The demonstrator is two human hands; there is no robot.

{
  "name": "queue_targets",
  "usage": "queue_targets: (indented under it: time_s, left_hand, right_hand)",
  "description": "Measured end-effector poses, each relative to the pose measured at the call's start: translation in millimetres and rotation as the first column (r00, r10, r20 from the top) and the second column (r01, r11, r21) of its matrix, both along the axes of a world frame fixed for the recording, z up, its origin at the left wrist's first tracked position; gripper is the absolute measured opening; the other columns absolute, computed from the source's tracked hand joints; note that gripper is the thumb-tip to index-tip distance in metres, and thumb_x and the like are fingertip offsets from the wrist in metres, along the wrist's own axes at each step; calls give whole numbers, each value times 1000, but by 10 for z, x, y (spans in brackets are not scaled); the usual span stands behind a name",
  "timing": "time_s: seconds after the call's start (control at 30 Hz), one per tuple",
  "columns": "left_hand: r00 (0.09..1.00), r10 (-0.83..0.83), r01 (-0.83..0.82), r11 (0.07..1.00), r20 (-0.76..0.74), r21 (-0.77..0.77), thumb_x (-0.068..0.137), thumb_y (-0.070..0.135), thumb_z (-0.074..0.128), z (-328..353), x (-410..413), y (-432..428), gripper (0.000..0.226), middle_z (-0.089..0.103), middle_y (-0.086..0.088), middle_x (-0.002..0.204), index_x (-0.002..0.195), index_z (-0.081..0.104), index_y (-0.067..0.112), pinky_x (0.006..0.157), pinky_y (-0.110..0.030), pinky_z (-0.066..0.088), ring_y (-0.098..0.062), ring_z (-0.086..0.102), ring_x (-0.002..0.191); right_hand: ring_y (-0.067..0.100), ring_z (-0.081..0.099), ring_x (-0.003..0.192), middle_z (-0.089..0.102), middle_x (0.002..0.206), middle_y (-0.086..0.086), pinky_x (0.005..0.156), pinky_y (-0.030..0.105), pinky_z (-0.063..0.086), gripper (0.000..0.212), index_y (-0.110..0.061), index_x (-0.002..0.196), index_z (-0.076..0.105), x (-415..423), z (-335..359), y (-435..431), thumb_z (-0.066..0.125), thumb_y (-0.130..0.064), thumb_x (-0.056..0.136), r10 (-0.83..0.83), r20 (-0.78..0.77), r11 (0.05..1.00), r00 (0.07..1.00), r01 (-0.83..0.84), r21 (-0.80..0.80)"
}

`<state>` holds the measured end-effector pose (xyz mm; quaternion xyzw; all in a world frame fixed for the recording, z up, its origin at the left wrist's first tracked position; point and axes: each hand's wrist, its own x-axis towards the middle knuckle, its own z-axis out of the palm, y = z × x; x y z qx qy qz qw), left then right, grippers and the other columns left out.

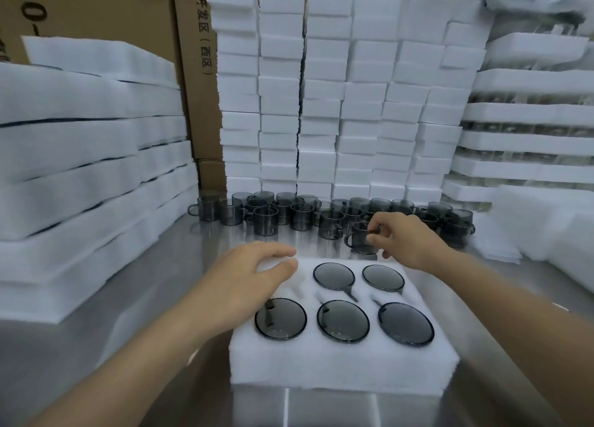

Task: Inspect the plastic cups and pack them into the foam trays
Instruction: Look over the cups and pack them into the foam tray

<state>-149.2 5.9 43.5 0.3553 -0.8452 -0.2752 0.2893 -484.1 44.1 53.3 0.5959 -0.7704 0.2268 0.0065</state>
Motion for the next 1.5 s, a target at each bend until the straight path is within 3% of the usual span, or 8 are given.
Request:
queue_targets:
  time_s: [0.2,0.4,0.5,0.63,0.8,1.2,1.33,1.5]
  left_hand:
    - [997,13,-19,996,-74,-86,101,46,67,21,-3,104,31,61,26,135,132,65,47,116,-37,43,4,54,132]
    - [983,-126,106,984,-137,-143,69,73,80,214,19,353,100,51,26,147,157,40,50,110,-24,43,6,51,133]
    - [974,-191,162,964,-125,-209,72,61,90,301,28,492,83,61,29,137,147,56,45,110,-27,49,9,57,126]
    - [961,-276,258,930,-35,-260,74,32,97,360,-2,563,60,72,22,119,126,69,39,102,-26,52,0,66,116]
    - [948,-317,295,887,-3,-356,71,36,96,331,-16,573,62,68,23,120,125,66,40,92,-9,45,1,63,116]
    - [943,-332,302,875,-14,-378,72,54,89,277,-71,557,71,62,27,127,135,55,55,85,-13,46,5,60,121]
    - [950,-311,281,858,-1,-429,74,61,89,321,-53,640,92,59,26,131,149,36,67,91,-28,52,1,61,122]
    - [957,-289,231,791,-12,-567,78,55,86,350,-45,661,70,63,27,128,140,54,52,92,-28,54,1,63,115]
  right_hand:
    - [7,71,72,72,75,-12,73,36,56,10,-34,95,61,480,366,497,67,-31,103,75,-53,963,996,-86,-257]
    - [11,68,85,67,94,-19,72,37,55,8,-38,109,67,1243,466,1098,65,-38,101,242,-346,891,906,-349,-291]
    - [17,68,83,62,98,-12,67,42,56,13,-31,113,70,1455,291,1362,66,-37,102,251,-432,848,866,-413,-334]
    - [9,65,75,62,95,-15,65,43,58,24,-34,118,63,1454,69,1608,71,-39,96,294,-315,813,902,-409,-414]
    - [12,68,76,60,97,-15,74,36,57,69,-54,137,45,1368,101,1659,75,-61,75,335,-50,837,941,-322,-442]
    - [0,63,114,66,120,-23,87,9,47,59,-32,134,62,1348,45,1577,83,-44,79,382,-49,786,923,-353,-508]
    - [8,72,100,76,102,-16,86,26,54,47,-35,120,65,1363,64,1547,76,-57,80,389,306,796,869,-150,-586]
    - [25,78,71,79,85,1,78,47,61,35,-36,110,67,1375,90,1517,66,-65,90,348,550,868,759,-39,-495]
